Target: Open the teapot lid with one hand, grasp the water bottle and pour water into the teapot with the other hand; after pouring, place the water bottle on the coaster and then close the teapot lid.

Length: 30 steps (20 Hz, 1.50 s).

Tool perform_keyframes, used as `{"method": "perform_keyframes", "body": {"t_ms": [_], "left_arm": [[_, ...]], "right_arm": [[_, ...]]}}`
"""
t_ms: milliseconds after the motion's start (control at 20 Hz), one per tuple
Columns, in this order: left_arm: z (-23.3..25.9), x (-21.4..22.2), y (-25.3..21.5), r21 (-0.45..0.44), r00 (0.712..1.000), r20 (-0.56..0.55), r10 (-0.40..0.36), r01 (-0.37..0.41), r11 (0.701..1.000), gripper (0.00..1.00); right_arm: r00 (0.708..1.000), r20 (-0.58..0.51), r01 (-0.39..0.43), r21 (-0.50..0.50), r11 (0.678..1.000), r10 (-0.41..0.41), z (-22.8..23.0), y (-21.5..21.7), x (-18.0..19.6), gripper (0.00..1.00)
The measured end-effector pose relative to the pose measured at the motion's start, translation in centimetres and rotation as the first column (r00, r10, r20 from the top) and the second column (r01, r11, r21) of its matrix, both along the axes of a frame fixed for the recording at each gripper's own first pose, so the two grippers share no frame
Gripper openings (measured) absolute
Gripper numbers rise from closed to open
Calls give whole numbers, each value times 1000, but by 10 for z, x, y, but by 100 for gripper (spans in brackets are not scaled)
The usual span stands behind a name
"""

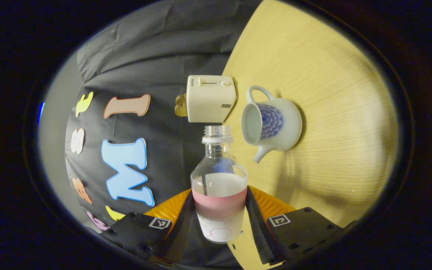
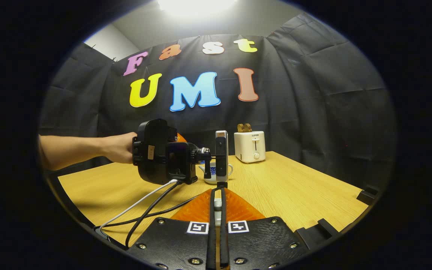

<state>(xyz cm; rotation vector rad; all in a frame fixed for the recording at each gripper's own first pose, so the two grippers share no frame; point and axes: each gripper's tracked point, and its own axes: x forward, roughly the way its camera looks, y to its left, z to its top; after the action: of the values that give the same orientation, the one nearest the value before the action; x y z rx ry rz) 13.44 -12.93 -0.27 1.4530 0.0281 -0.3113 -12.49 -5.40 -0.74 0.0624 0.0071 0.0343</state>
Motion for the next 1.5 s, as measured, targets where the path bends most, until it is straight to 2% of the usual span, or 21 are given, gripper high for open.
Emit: {"method": "perform_keyframes", "body": {"t_ms": [100, 250, 350, 450, 650, 750, 800, 900, 950, 1000, 1100, 1250, 1400, 1500], "left_arm": [[13, -11, 18, -186, 1000, -1, 17, -17, 982, 86], [14, -8, 49, -383, 997, -42, 63, -74, 921, 86], [11, -2, 73, -512, 994, -61, 95, -113, 851, 86], [7, 2, 90, -625, 989, -93, 112, -146, 767, 86], [7, 8, 101, -829, 990, -93, 107, -137, 542, 86], [7, 1, 102, -884, 985, -132, 109, -166, 437, 86], [5, 2, 104, -915, 983, -145, 115, -178, 362, 86], [-2, 2, 104, -948, 976, -186, 115, -209, 242, 86], [-5, 4, 105, -957, 973, -200, 115, -219, 189, 86], [-5, 4, 105, -964, 973, -206, 108, -220, 149, 86], [-4, 11, 111, -969, 970, -208, 127, -222, 105, 85], [-4, 18, 114, -973, 971, -206, 125, -217, 81, 85], [-4, 22, 113, -974, 975, -187, 121, -200, 107, 85], [-7, 28, 120, -970, 973, -180, 143, -200, 140, 85]], "right_arm": [[999, 28, -20, -13, 1000, 20, 14, 7, 9, 5], [998, 35, -48, -10, 999, 49, 22, 17, 22, 4], [997, 30, -76, -6, 997, 76, 26, 27, 35, 4], [996, 28, -89, -3, 996, 90, 29, 33, 45, 4], [993, 25, -115, 9, 993, 115, 34, 45, 66, 4], [992, 24, -123, 2, 992, 122, 34, 51, 72, 4], [992, 23, -127, 0, 992, 127, 34, 53, 74, 4], [991, 16, -132, 2, 991, 132, 32, 56, 77, 5], [991, 13, -136, 5, 991, 136, 30, 58, 78, 5], [990, 11, -138, 6, 990, 138, 29, 59, 79, 5], [990, -1, -140, 13, 990, 140, 25, 59, 80, 5], [991, -8, -136, 27, 990, 136, 23, 59, 82, 5], [991, -12, -132, 34, 991, 132, 22, 56, 84, 4], [991, -15, -132, 38, 991, 132, 20, 54, 85, 4]]}}
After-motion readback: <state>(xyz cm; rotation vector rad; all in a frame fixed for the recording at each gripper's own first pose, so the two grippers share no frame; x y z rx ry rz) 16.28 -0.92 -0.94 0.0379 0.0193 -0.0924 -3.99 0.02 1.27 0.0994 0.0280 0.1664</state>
